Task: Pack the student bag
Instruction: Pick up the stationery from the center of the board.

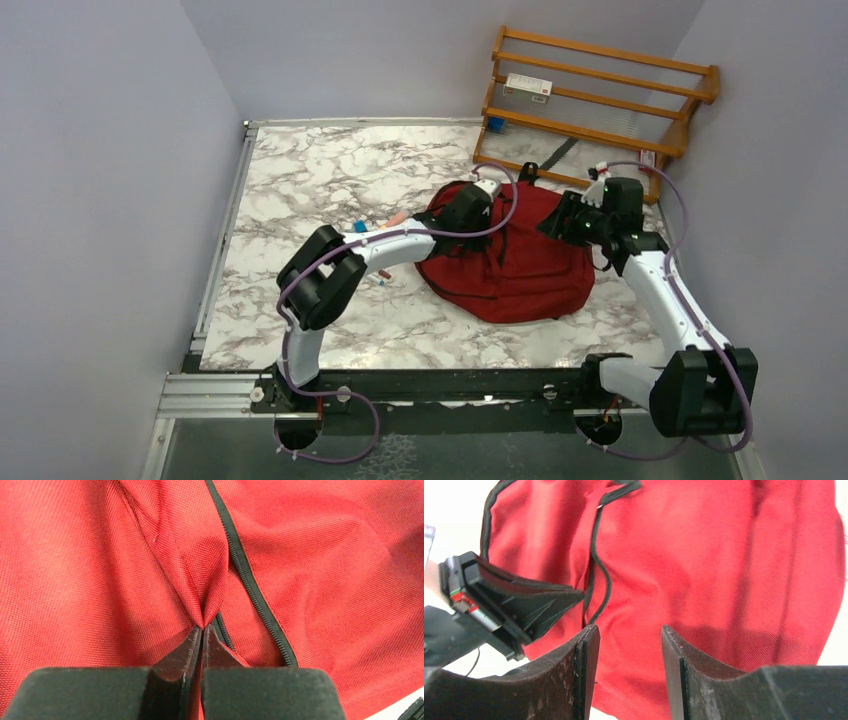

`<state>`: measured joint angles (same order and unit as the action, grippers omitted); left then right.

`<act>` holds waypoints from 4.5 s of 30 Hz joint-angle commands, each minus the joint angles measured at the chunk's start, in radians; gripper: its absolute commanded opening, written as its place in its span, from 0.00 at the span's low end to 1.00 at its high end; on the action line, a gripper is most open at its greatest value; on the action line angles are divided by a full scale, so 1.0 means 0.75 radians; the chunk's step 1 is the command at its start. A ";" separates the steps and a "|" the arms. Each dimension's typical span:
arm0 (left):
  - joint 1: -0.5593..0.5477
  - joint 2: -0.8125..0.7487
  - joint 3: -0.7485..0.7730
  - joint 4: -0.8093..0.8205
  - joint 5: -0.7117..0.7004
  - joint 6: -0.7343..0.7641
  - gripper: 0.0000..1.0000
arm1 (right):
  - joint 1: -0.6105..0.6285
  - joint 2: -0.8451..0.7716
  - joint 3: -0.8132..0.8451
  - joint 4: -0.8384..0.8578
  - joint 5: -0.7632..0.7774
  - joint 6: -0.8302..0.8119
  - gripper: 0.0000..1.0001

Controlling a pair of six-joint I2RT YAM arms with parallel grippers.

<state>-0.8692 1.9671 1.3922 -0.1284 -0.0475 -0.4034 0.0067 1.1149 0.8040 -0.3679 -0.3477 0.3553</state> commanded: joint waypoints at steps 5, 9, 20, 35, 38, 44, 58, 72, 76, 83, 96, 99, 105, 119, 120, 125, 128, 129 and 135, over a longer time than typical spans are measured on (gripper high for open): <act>0.093 -0.052 -0.237 0.164 0.168 -0.096 0.00 | 0.306 0.227 0.204 -0.098 0.117 -0.160 0.52; 0.094 -0.062 -0.294 0.236 0.185 -0.119 0.00 | 0.437 0.315 0.257 -0.103 0.264 -0.142 0.52; 0.094 -0.091 -0.392 0.400 0.294 -0.190 0.00 | 0.663 0.555 0.402 -0.190 0.693 -0.029 0.52; 0.091 -0.097 -0.431 0.480 0.378 -0.255 0.00 | 0.703 0.705 0.360 -0.263 0.905 0.029 0.51; 0.091 -0.097 -0.425 0.480 0.386 -0.253 0.00 | 0.703 0.750 0.341 -0.263 0.948 0.050 0.43; 0.092 -0.106 -0.424 0.472 0.386 -0.244 0.00 | 0.703 0.707 0.302 -0.222 0.951 0.086 0.17; 0.092 -0.142 -0.412 0.483 0.425 -0.237 0.00 | 0.703 0.275 0.296 -0.134 0.894 0.062 0.00; 0.101 -0.220 -0.374 0.453 0.420 -0.207 0.11 | 0.702 0.145 0.240 -0.125 0.887 0.033 0.01; 0.127 -0.320 -0.354 0.394 0.376 -0.188 0.26 | 0.703 0.110 0.211 -0.093 0.852 0.047 0.01; 0.253 -0.590 -0.446 0.241 0.238 -0.107 0.35 | 0.703 0.101 0.193 -0.077 0.819 0.046 0.01; 0.561 -0.695 -0.470 -0.101 -0.077 0.294 0.50 | 0.702 0.107 0.161 -0.052 0.749 0.051 0.00; 0.612 -0.600 -0.396 -0.157 -0.004 0.400 0.58 | 0.702 0.098 0.147 -0.056 0.735 0.040 0.00; 0.635 -0.344 -0.193 -0.310 0.113 0.530 0.62 | 0.703 0.087 0.136 -0.097 0.719 0.030 0.01; 0.658 -0.087 -0.107 -0.359 0.113 0.610 0.63 | 0.703 0.129 0.150 -0.102 0.686 0.014 0.00; 0.658 -0.076 -0.101 -0.361 0.117 0.611 0.62 | 0.702 0.134 0.152 -0.100 0.683 0.015 0.01; 0.660 -0.031 -0.076 -0.382 0.126 0.610 0.58 | 0.701 0.155 0.168 -0.094 0.685 0.011 0.01; 0.661 -0.017 -0.069 -0.392 0.129 0.607 0.53 | 0.703 0.167 0.172 -0.098 0.685 0.011 0.01; 0.661 -0.012 -0.067 -0.396 0.124 0.607 0.52 | 0.702 0.168 0.170 -0.096 0.681 0.012 0.01; 0.660 0.005 -0.045 -0.414 0.125 0.597 0.27 | 0.702 0.161 0.165 -0.095 0.683 0.019 0.01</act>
<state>-0.3794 1.9530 1.3254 -0.4149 0.0265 0.0456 0.5346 1.2373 0.9154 -0.4400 0.1886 0.3725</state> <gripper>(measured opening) 0.351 0.013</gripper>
